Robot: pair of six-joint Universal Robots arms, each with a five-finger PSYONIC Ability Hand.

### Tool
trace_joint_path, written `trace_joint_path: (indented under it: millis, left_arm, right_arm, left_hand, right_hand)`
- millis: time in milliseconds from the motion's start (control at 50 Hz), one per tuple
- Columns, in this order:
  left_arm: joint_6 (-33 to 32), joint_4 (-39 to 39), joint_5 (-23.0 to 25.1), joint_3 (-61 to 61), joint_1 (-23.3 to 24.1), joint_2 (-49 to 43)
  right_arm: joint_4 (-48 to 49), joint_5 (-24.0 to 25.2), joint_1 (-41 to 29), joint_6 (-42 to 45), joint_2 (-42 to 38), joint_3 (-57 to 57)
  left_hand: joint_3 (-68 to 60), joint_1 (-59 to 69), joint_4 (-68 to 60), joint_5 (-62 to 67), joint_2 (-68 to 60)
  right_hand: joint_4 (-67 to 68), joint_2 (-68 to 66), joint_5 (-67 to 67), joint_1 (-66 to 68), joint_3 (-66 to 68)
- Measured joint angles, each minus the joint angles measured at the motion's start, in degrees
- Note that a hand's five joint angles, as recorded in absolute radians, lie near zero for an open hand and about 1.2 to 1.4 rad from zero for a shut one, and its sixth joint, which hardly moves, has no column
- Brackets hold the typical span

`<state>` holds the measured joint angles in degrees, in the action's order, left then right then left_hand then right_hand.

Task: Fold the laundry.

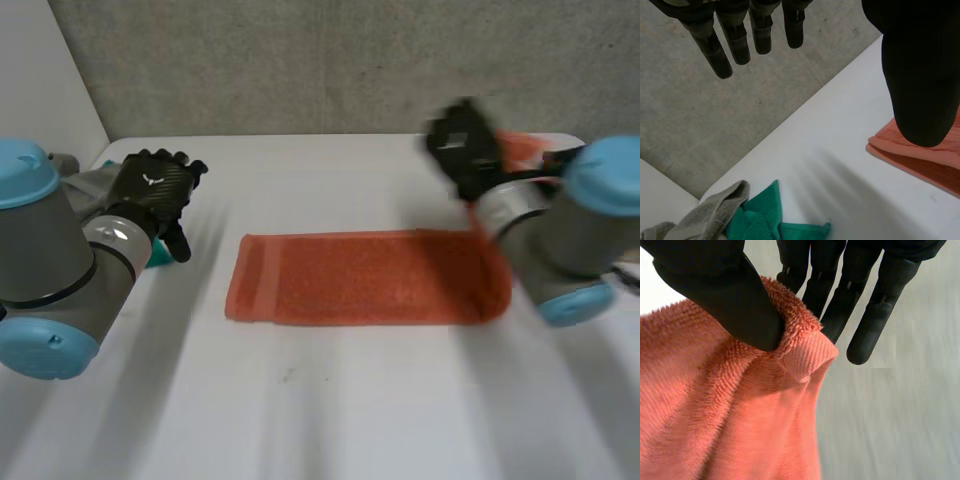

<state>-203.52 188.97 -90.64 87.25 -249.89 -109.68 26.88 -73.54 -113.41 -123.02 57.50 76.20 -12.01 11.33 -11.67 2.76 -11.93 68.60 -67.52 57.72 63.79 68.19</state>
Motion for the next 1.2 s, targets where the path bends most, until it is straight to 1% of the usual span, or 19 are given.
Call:
trace_joint_path:
  millis: [140, 200, 260, 300, 340, 360, 380, 440, 560, 660, 700, 760, 780, 800, 920, 1020, 1080, 1100, 1200]
  left_arm:
    - [0.4, 0.2, -0.1, 0.9, -0.1, 0.4]
    - [0.6, 0.5, -0.1, 1.2, 0.0, 0.3]
    - [0.6, 1.0, -0.1, 1.3, 0.1, 0.1]
    - [0.7, 1.3, -0.1, 1.2, 0.3, -0.1]
    - [0.7, 1.6, -0.2, 1.0, 0.5, -0.2]
    - [0.7, 1.8, -0.2, 0.8, 0.6, -0.3]
    - [0.7, 1.8, -0.2, 0.8, 0.6, -0.3]
    - [0.7, 2.0, -0.2, -0.6, 1.8, -0.7]
    - [0.7, 2.1, -0.2, -3.8, 6.0, -2.7]
    - [0.6, 2.0, -0.5, -5.9, 8.6, -5.3]
    - [0.6, 2.0, -0.6, -6.4, 9.2, -6.2]
    - [0.6, 2.0, -0.7, -6.9, 9.7, -7.1]
    - [0.6, 2.0, -0.7, -6.9, 9.8, -7.2]
    - [0.6, 2.0, -0.7, -7.0, 9.8, -7.4]
    - [0.6, 1.8, -0.8, -6.5, 9.8, -7.0]
    - [0.6, 1.6, -0.9, -6.1, 9.5, -5.4]
    - [0.7, 1.5, -0.9, -5.9, 9.3, -4.3]
    - [0.7, 1.4, -1.0, -5.6, 9.2, -3.6]
    - [1.5, 1.4, -1.0, -4.3, 8.4, -1.9]
  right_arm:
    - [4.2, 14.3, -15.0, 0.0, -11.2, -4.5]
    - [3.8, 16.0, -17.7, 0.1, -15.3, -6.3]
    - [2.9, 14.8, -18.6, 0.1, -17.4, -7.2]
    - [2.4, 12.7, -18.6, -0.1, -17.6, -7.3]
    - [1.9, 9.2, -18.4, -0.7, -16.7, -6.9]
    - [1.6, 6.8, -18.1, -1.6, -15.4, -6.2]
    - [1.6, 6.8, -18.1, -1.6, -15.4, -6.2]
    - [0.5, 0.2, -15.4, -8.5, -8.5, -2.1]
    - [-6.0, -4.6, -9.0, -26.7, 2.0, 6.2]
    - [-14.4, -4.9, -4.0, -34.6, 2.2, 10.4]
    - [-16.9, -4.8, -1.9, -34.9, 0.8, 11.4]
    - [-19.1, -5.0, 1.7, -33.6, -1.8, 12.3]
    - [-19.0, -5.1, 1.9, -33.4, -1.9, 12.4]
    - [-18.5, -5.6, 2.9, -32.8, -2.4, 12.5]
    - [-7.5, -11.8, 4.9, -30.7, 1.8, 14.5]
    - [-0.4, -13.5, 2.2, -30.3, 8.4, 14.3]
    - [-0.8, -11.1, -3.5, -29.4, 8.3, 11.4]
    - [-2.3, -9.1, -7.4, -28.4, 6.8, 9.2]
    - [-7.6, -3.3, -16.5, -24.5, 0.5, 4.5]
  left_hand:
    - [0.0, 0.0, 0.0, 0.0, 0.0]
    - [0.0, 0.0, 0.0, 0.0, 0.0]
    - [0.0, 0.0, 0.0, 0.0, 0.0]
    - [0.0, 0.0, 0.0, 0.0, 0.0]
    - [0.0, 0.0, 0.0, 0.0, 0.0]
    - [0.0, 0.0, 0.0, 0.0, 0.0]
    - [0.0, 0.0, 0.0, 0.0, 0.0]
    - [0.0, 0.0, 0.0, 0.0, 0.0]
    - [0.0, 0.0, 0.0, 0.0, 0.0]
    - [0.0, 0.0, 0.0, 0.0, 0.0]
    - [0.0, 0.0, 0.0, 0.0, 0.0]
    - [0.0, 0.0, 0.0, 0.0, 0.0]
    - [0.0, 0.0, 0.0, 0.0, 0.0]
    - [0.0, 0.0, 0.0, 0.0, 0.0]
    - [0.0, 0.0, 0.0, 0.0, 0.0]
    - [0.0, 0.0, 0.0, 0.0, 0.0]
    - [0.0, 0.0, 0.0, 0.0, 0.0]
    - [0.0, 0.0, 0.0, 0.0, 0.0]
    - [0.0, 0.0, 0.0, 0.0, 0.0]
  right_hand:
    - [0.0, 0.0, 0.0, 0.2, 0.0]
    - [-2.7, 2.6, -2.6, -2.9, -2.6]
    - [-33.6, 34.4, -34.1, -32.5, -33.5]
    - [-46.3, 47.7, -46.7, -44.8, -46.1]
    - [-55.0, 54.7, -54.2, -50.7, -54.7]
    - [-56.2, 55.5, -55.1, -51.1, -55.9]
    - [-56.2, 55.5, -55.1, -51.1, -55.9]
    - [-56.7, 55.6, -55.1, -51.1, -56.3]
    - [-56.7, 55.6, -55.1, -51.1, -56.3]
    - [-56.7, 55.6, -55.1, -51.1, -56.3]
    - [-45.8, 44.6, -45.5, -40.7, -45.4]
    - [-14.6, 11.6, -13.5, -10.1, -13.2]
    - [-12.5, 10.7, -11.5, -8.7, -12.3]
    - [-4.5, 3.2, -4.1, -4.5, -4.2]
    - [-0.1, 1.1, -0.8, -0.4, 0.0]
    - [0.0, 0.2, 0.2, -0.1, 0.0]
    - [0.0, 0.2, 0.5, 0.1, 0.0]
    - [0.0, 0.2, 0.5, 0.1, 0.0]
    - [0.0, 0.2, 0.5, 0.1, 0.0]
